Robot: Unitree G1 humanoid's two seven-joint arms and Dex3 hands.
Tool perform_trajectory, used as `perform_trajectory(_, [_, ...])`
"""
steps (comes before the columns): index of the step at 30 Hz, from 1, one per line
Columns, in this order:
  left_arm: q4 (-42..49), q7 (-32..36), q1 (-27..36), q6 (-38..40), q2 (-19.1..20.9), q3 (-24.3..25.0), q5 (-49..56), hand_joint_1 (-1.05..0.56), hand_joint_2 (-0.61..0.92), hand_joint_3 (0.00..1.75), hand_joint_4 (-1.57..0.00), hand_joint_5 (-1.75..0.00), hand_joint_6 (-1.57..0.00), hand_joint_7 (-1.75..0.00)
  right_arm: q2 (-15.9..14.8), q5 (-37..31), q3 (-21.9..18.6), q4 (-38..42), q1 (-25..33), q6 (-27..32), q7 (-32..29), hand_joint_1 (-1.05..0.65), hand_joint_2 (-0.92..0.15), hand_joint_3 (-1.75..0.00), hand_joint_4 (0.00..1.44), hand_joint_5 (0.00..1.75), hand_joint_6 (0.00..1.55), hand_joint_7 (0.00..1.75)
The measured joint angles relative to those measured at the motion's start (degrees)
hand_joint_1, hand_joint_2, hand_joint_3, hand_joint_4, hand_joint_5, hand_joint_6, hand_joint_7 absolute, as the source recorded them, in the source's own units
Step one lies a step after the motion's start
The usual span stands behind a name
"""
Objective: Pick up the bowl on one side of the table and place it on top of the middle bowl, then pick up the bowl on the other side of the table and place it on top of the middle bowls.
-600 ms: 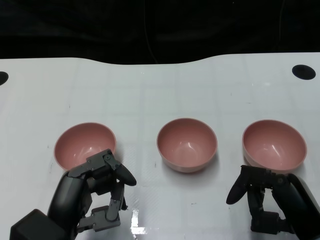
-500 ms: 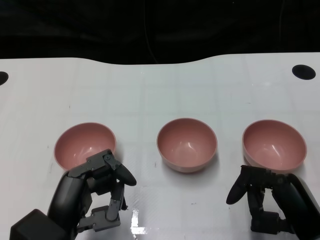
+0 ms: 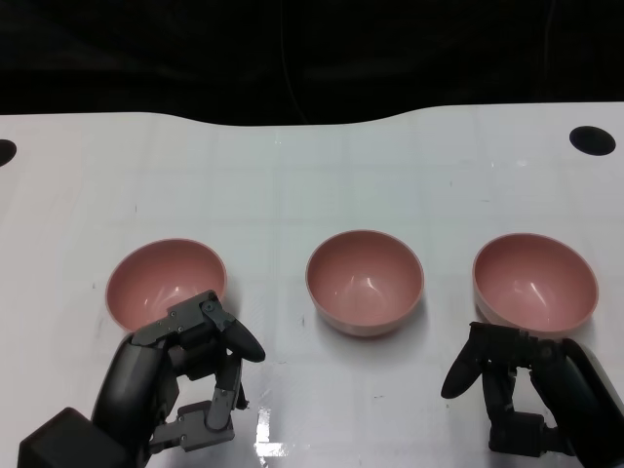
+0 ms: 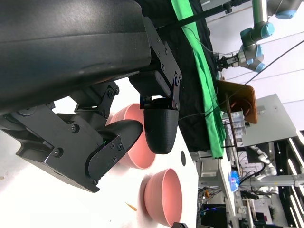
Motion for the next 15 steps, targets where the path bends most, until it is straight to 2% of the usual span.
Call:
perform_trajectory(13, [-0.08,0.00,0.00,0.00,0.02,-0.02,0.16,-0.14,0.44,1.29,-0.82,-1.75,-0.75,-1.36,0.05,-0.17,-0.06,-0.20,0.00,0.08,-0.26,-0.07,-0.21,-1.51,0.88,1.75,0.86,1.28])
perform_trajectory(15, [-0.08,0.00,0.01,0.00,0.04,-0.02,0.19,-0.14,0.44,1.29,-0.82,-1.75,-0.74,-1.36,0.08,-0.18,-0.07,-0.22,0.00,0.11,-0.30,-0.08,-0.26,-1.42,0.86,1.75,0.84,1.22])
